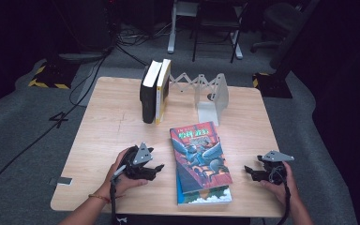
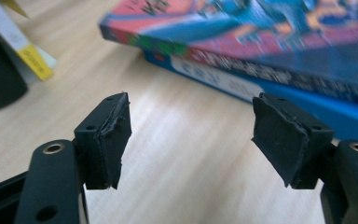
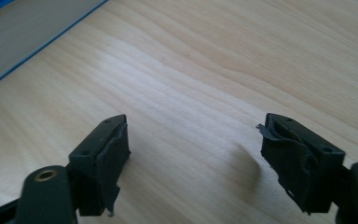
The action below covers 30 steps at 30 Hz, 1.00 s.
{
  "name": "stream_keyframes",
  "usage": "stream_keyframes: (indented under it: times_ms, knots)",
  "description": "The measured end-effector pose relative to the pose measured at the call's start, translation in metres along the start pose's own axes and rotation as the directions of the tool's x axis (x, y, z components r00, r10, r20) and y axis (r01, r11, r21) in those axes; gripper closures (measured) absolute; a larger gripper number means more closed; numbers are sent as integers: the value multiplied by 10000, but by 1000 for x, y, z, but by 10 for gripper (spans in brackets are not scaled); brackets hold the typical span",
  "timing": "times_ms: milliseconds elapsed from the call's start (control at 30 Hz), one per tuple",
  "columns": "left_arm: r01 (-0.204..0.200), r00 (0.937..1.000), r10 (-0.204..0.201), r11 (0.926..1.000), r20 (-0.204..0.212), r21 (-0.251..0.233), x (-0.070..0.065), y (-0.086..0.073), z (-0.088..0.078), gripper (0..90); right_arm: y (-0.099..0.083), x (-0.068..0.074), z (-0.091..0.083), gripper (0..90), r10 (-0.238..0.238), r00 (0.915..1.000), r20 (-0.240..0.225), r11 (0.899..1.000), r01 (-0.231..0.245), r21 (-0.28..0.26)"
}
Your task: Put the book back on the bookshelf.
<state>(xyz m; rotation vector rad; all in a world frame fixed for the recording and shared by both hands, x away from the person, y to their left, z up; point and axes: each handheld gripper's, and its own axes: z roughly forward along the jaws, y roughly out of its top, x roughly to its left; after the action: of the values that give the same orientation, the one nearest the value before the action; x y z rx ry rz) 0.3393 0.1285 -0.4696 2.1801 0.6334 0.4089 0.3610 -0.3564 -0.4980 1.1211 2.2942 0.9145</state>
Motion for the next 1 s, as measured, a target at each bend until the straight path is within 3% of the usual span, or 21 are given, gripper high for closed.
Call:
stream_keyframes:
  times_ms: [33, 133, 300, 467, 700, 733, 800, 900, 1000]
  knots:
    - [-105, 9994, 96, 9996, 332, 253, -2, -3, 0, 279, 1, 2, -1, 286, -104, 9998, -174, 9999, 105, 46]
    - [-315, 9987, 285, 9970, 425, 709, -8, -10, 2, 276, 9, 11, -7, 308, -439, 9970, -641, 9990, 436, -67]
    - [-406, 9948, 327, 9958, 965, 816, -16, -20, -1, 269, 23, 28, -22, 308, -868, 9860, -1425, 9955, 804, -501]
    - [-680, 9889, 539, 9927, 1387, 993, -19, -29, -1, 263, 33, 42, -33, 301, -1191, 9757, -1841, 9911, 1056, -814]
    - [-838, 9892, 660, 9872, 1312, 1354, -21, -33, 5, 253, 47, 61, -40, 280, -1495, 9540, -2598, 9850, 1210, -1227]
    - [-838, 9892, 660, 9872, 1312, 1354, -21, -33, 5, 251, 47, 61, -40, 280, -1495, 9540, -2598, 9850, 1210, -1227]
    - [-714, 9894, 530, 9882, 1353, 1353, -20, -33, 7, 242, 54, 70, -40, 272, -1687, 9444, -2824, 9820, 1365, -1302]
    - [-625, 9900, 451, 9897, 1335, 1292, -18, -34, 8, 202, 60, 80, -35, 262, -1950, 9349, -2964, 9790, 1674, -1160]
    - [-552, 9907, 399, 9916, 1299, 1166, -17, -35, 10, 166, 65, 85, -26, 254, -2094, 9316, -2971, 9777, 1942, -800]
